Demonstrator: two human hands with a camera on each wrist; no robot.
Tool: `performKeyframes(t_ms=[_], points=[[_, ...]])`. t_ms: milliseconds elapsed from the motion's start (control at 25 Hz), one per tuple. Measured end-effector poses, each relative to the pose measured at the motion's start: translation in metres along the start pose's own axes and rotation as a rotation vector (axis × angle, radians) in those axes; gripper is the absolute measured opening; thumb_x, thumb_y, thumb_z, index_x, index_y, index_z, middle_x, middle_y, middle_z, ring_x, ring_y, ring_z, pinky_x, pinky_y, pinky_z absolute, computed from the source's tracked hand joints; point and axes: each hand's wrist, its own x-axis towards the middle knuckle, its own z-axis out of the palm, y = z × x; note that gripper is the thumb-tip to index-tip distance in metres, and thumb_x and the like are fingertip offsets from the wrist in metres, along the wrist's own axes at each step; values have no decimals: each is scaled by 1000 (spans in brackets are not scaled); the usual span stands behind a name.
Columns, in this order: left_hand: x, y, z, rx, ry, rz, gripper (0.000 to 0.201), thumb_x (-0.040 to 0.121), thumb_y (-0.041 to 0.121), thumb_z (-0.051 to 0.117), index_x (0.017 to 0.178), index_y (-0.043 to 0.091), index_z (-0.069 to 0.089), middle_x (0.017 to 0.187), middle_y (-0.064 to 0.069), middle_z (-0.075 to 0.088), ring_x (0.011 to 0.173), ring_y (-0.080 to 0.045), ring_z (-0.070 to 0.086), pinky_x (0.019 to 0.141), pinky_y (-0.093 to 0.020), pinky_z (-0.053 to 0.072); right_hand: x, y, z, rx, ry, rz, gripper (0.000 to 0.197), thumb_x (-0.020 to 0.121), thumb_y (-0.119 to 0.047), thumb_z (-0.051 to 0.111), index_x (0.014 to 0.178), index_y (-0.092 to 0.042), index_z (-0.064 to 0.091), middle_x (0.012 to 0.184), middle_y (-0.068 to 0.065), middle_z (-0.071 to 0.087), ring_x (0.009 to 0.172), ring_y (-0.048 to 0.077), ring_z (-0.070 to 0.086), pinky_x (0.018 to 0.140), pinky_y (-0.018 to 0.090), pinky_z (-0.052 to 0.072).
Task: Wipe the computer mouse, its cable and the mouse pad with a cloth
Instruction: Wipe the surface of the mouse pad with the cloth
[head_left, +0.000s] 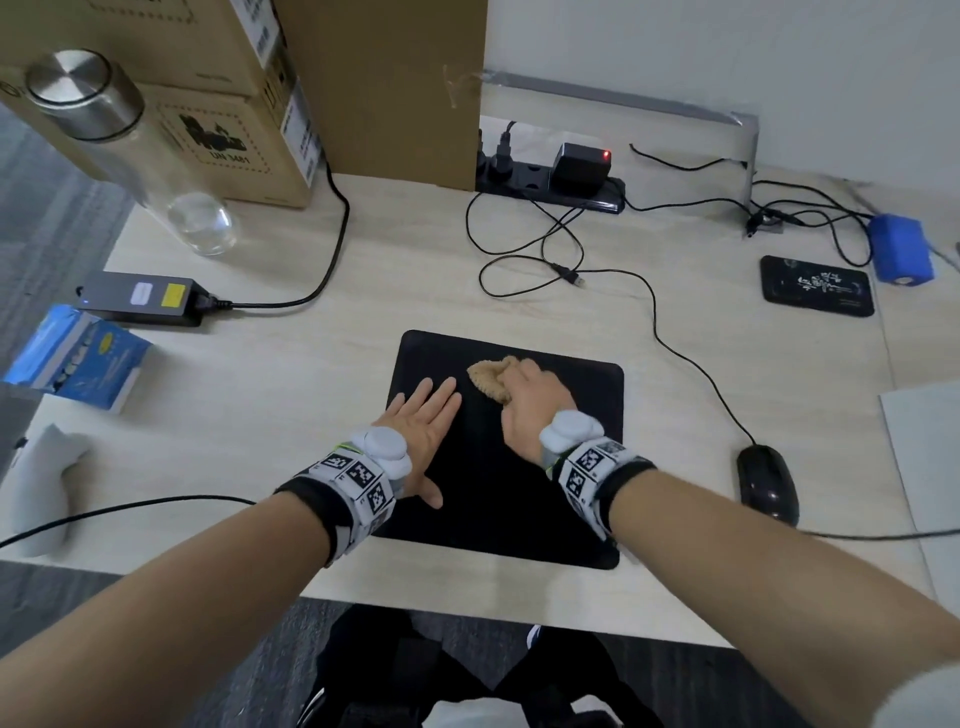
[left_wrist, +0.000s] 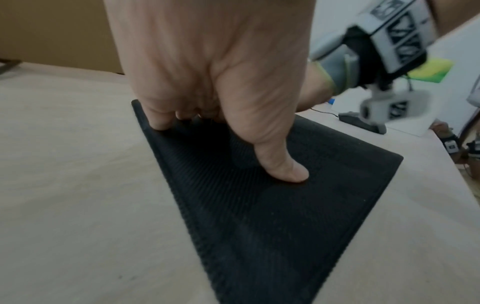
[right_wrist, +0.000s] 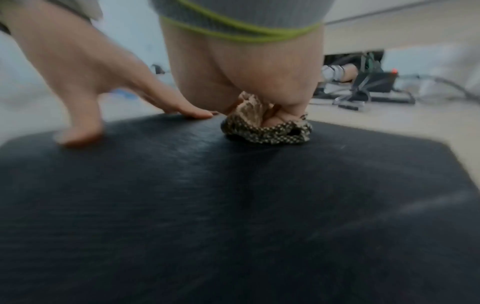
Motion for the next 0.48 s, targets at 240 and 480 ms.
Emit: performKeyframes(t_ms=[240, 480], points=[[-2, 3, -1, -39, -3, -16, 132, 71, 54, 78, 152, 14, -19, 159, -2, -30, 147, -26, -22, 120, -44, -4, -109, -11, 29, 106, -342, -366, 36, 74, -5, 48, 105, -10, 66, 110, 11, 61, 88, 35, 60, 76, 44, 54], [-3, 3, -1, -29, 7, -9, 133, 70, 56, 77, 152, 14, -19, 159, -2, -29, 148, -27, -21, 120, -44, -3, -24, 1, -30, 59, -92, -314, 45, 75, -11, 51, 109, -40, 42, 89, 3, 55, 77, 26, 58, 68, 27, 45]])
